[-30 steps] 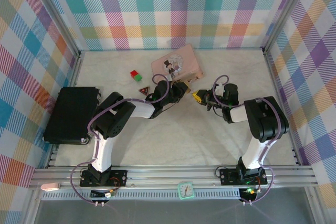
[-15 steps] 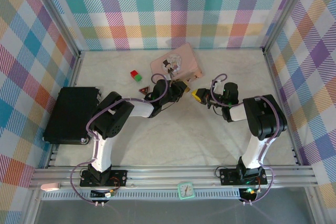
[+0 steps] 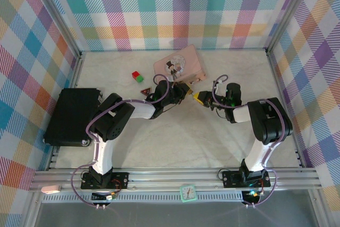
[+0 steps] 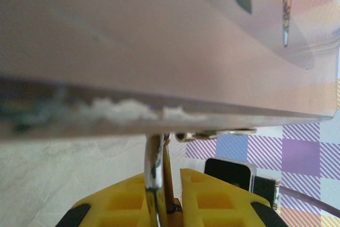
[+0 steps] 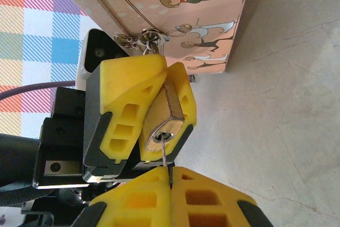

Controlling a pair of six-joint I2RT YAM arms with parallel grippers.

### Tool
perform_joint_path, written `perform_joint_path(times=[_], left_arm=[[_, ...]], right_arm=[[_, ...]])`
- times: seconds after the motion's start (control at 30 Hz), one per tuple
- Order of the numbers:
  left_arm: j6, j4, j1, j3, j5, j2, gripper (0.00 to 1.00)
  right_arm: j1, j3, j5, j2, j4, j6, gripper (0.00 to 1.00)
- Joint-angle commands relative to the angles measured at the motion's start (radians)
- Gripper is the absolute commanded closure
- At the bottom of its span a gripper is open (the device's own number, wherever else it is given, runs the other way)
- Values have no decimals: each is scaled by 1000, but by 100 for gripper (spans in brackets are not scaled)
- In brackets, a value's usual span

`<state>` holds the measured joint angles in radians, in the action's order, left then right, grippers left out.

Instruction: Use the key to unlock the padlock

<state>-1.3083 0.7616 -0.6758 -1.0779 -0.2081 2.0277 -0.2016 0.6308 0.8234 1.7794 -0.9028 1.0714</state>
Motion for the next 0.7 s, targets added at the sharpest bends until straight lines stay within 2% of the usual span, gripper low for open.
perform_joint_path(times=[0.0,0.17,0.4,0.53,0.67], left_arm=[[-12,63,-51,-24,-206,-31,100],[7,48,-49,-6,-205,-42,100],[9,45,-48,-10,-203,-38,100],[18,32,-48,-16,-193,-38,100],[31,31,-48,-19,-170,-37,100]], right_arm=[[-6,51,-47,-13,1,-12,100],[39,29,-44,-16,-44,39,100],[39,30,-62,-29,-5,59,100],[39,16,-77,-22,-21,114,100],[39,-14,-67,8,-111,217,100]])
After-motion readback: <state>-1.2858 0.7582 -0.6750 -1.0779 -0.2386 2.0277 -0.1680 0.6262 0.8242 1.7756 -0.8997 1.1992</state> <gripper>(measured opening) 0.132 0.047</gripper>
